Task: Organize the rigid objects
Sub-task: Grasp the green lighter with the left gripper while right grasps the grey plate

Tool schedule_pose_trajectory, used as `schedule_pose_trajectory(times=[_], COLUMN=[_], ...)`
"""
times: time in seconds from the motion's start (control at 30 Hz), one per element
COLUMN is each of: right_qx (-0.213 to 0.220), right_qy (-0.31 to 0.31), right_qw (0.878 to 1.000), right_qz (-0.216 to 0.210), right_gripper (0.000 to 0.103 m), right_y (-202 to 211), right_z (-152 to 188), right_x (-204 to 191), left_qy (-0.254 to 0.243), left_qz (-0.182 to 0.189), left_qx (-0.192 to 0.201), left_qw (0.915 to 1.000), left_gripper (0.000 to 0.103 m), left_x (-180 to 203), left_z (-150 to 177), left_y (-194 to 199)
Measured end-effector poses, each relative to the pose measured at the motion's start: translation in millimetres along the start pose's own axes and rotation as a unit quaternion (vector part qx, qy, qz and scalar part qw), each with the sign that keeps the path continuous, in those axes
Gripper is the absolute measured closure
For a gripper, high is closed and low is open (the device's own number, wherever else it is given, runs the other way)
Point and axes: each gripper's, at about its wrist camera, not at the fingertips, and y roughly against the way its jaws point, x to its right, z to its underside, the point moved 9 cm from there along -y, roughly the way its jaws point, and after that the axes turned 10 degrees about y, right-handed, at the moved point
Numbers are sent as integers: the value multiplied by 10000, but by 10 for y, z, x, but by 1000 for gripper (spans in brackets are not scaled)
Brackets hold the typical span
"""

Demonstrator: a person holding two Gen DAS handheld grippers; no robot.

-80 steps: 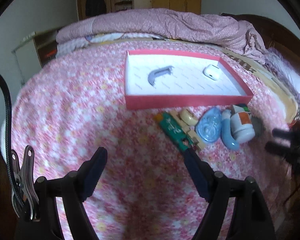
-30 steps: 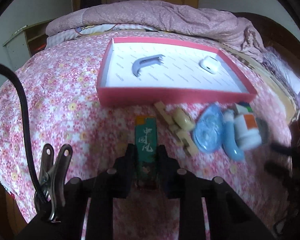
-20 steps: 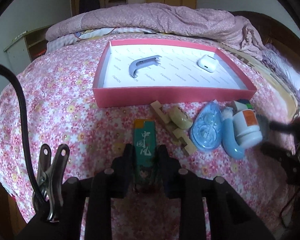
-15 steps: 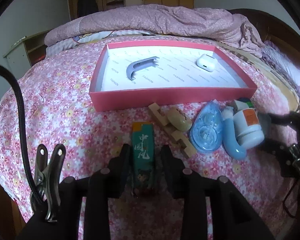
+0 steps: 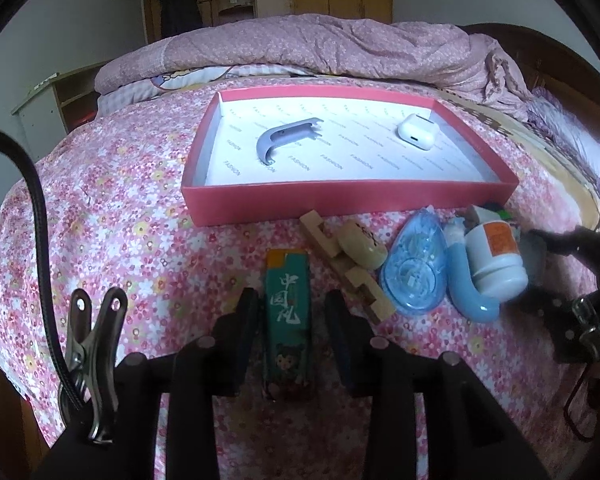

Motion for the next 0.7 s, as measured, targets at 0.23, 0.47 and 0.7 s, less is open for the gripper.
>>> schedule_pose_trajectory(times=[0.23, 0.47, 0.7], right_qx=[-57, -29, -130], right_qy=[13, -121, -515], right_qw=[9999, 9998, 9985], right_qz=[102, 139, -108], right_gripper=[31, 31, 31], right_y=[24, 82, 187], right_z=[-28, 36, 98], right_x=[-13, -65, -106], left_qy=[42, 21, 260], left_qz=[30, 182, 465], left_qx=[25, 40, -138], left_qw=[10000, 9998, 9985], left_gripper=[69, 79, 79], left_x=[-4, -8, -46], left_z=[12, 76, 68], left_y=[18, 104, 178])
